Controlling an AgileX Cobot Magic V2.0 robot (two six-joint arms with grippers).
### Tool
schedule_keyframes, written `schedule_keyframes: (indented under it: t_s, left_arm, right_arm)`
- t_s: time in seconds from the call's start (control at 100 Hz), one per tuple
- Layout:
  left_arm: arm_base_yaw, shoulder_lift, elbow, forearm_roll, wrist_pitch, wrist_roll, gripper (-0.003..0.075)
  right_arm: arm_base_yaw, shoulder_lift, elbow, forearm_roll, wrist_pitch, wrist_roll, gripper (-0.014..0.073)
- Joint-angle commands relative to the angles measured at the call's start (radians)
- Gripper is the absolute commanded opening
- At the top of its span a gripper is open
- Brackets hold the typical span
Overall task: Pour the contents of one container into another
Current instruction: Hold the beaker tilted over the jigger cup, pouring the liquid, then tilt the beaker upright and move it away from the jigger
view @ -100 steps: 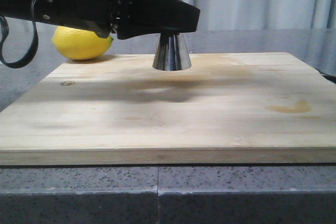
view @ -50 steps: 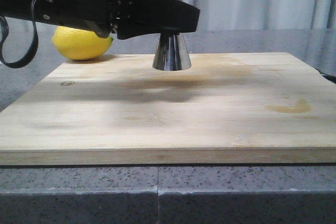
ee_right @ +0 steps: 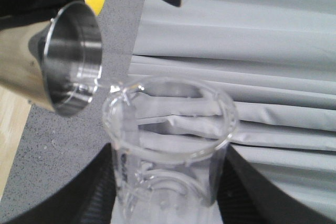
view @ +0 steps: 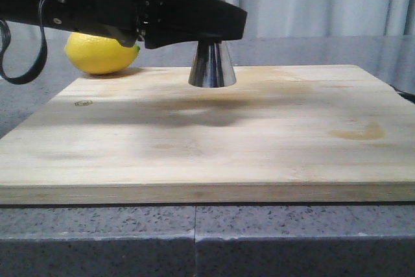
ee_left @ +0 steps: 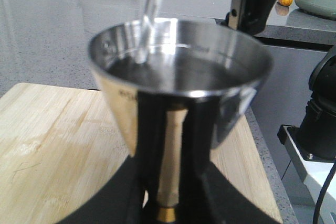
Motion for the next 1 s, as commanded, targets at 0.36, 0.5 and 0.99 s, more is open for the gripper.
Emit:
schedule_keyframes:
  t_s: [0.36, 0.5, 0.99]
  left_arm:
    - [-0.010, -0.049, -0.023, -0.040, -0.205, -0.012, -0.0019]
    - [-0.010, -0.049, -0.023, -0.040, -0.205, -0.012, -0.0019]
    - [-0.010, -0.049, -0.023, -0.040, -0.205, -0.012, -0.0019]
  right_arm:
    - [0.002, -0.017, -0.040, -0.043, 0.036, -0.004, 0.0142]
    - [0.002, -0.017, -0.040, -0.033, 0.036, 0.045, 0.0142]
    - [0.002, -0.017, -0.040, -0.020, -0.007, 0.484, 0.0142]
